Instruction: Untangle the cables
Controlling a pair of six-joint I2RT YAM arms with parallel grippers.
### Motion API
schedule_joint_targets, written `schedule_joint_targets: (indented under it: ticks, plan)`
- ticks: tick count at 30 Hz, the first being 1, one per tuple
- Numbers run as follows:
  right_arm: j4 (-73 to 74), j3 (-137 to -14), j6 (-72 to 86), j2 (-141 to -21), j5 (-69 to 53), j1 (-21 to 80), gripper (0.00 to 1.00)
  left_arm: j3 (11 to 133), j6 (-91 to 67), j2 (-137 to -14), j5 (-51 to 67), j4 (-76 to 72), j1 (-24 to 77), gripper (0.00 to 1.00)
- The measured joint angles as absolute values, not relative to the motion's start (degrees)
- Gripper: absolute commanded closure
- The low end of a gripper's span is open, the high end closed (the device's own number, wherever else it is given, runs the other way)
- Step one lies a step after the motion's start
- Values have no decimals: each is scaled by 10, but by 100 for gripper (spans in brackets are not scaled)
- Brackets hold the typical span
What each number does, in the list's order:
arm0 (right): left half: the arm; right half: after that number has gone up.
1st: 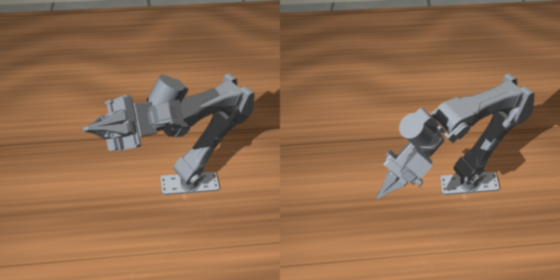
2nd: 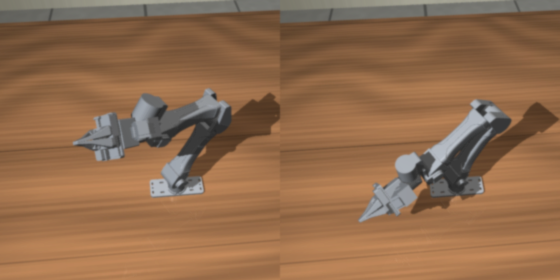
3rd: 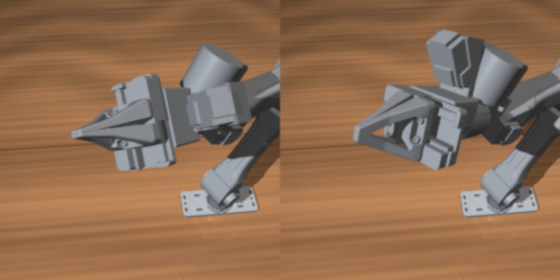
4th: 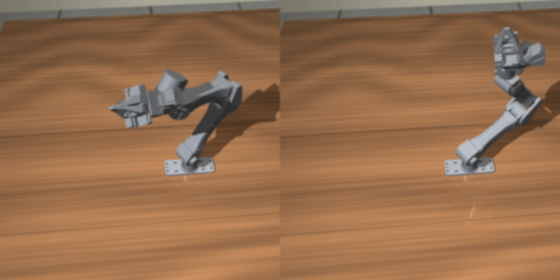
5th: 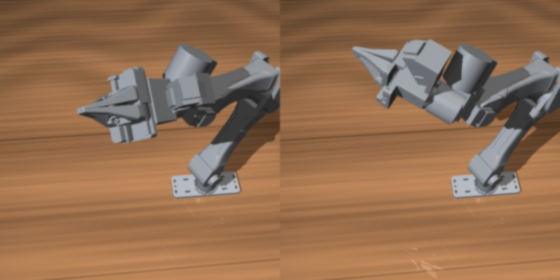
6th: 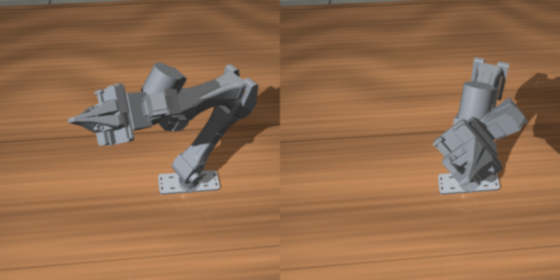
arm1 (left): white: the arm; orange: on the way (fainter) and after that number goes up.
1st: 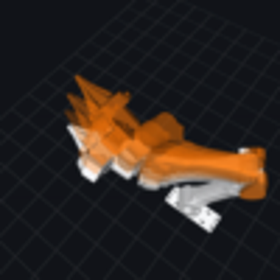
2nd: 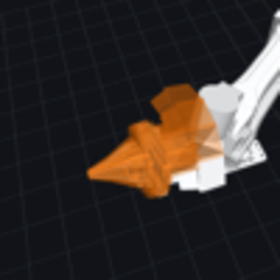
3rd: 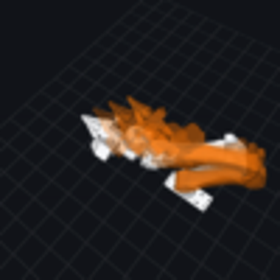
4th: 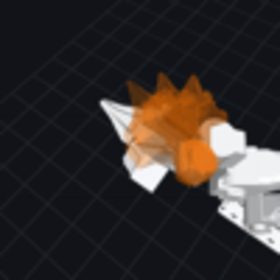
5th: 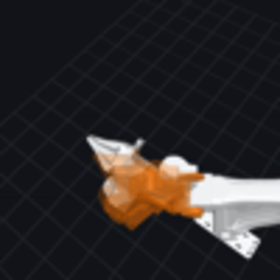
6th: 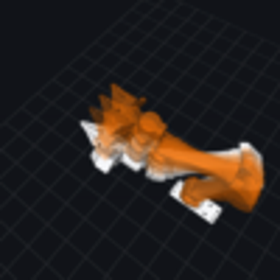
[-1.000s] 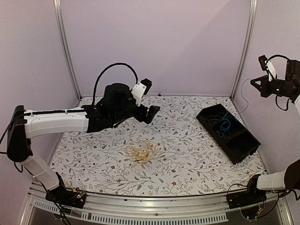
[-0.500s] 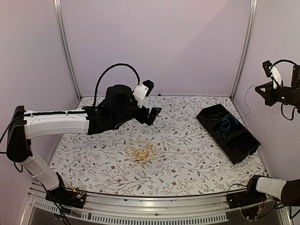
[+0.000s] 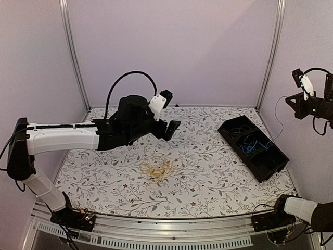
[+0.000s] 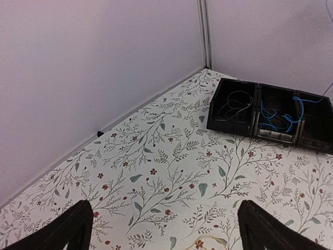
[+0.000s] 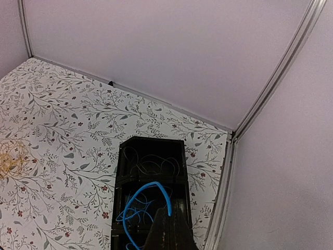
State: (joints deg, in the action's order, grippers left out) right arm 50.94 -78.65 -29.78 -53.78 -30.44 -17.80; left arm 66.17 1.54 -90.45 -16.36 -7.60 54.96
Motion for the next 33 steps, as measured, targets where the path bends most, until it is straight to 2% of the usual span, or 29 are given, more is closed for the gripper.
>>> schedule_joint_targets:
  ticks: [5, 23, 33]
  plan:
    - [489, -730, -292, -570, -298, -178, 100, 662, 19, -906, -166, -76, 560, 0]
    - [344, -659, -244, -725, -348, -178, 100, 662, 31, -921, -186, -70, 570, 0]
    - [304, -590, -244, -813, -302, -144, 100, 662, 30, -921, -188, -68, 571, 0]
